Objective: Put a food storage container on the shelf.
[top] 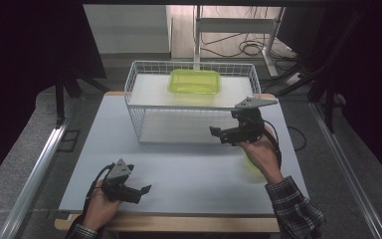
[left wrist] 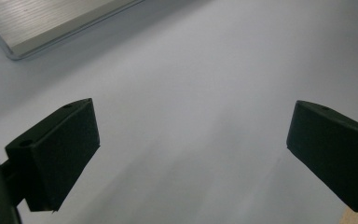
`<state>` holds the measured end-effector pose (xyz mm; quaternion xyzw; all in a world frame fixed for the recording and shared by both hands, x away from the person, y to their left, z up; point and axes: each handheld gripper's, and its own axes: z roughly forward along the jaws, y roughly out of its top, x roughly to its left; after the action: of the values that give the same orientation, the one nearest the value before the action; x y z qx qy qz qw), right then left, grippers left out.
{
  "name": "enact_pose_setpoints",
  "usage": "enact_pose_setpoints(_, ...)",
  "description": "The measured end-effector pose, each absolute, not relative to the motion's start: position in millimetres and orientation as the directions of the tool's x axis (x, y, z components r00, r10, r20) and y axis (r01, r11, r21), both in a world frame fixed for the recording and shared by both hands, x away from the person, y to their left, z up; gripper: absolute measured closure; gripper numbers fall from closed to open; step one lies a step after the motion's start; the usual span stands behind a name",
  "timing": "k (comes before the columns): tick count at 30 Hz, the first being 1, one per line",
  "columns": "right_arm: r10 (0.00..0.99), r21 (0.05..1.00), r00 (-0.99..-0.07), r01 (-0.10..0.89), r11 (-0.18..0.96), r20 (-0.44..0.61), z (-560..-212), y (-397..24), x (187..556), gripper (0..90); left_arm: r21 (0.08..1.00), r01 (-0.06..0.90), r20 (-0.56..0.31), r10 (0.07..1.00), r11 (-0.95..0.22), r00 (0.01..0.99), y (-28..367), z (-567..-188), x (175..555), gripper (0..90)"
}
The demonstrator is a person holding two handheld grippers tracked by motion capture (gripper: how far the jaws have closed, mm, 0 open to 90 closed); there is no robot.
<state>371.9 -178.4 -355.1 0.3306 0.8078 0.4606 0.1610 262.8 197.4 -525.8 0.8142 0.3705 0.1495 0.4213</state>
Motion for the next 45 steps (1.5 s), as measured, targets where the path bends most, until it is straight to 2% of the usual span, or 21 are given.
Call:
enact_pose_setpoints(8, 0.677, 0.852, -0.733, 0.397, 0.341, 0.070, -372.0, -188.2, 362.8, 2.3, 0.821, 0.470, -0.104, 0.725, -0.324, 0.681, 200.8, -522.7, 262.5, 1.9)
enact_pose_setpoints(18, 0.672, 0.841, -0.739, 0.398, 0.366, 0.057, -395.2, -191.4, 347.8, 1.5, 0.817, 0.478, -0.107, 0.729, -0.323, 0.676, 200.0, -521.7, 262.1, 2.2)
enact_pose_setpoints(45, 0.668, 0.816, -0.742, 0.420, 0.396, 0.058, -448.7, -196.1, 321.6, 1.9, 0.810, 0.444, -0.029, 0.731, -0.382, 0.681, 195.4, -522.9, 259.4, 2.3)
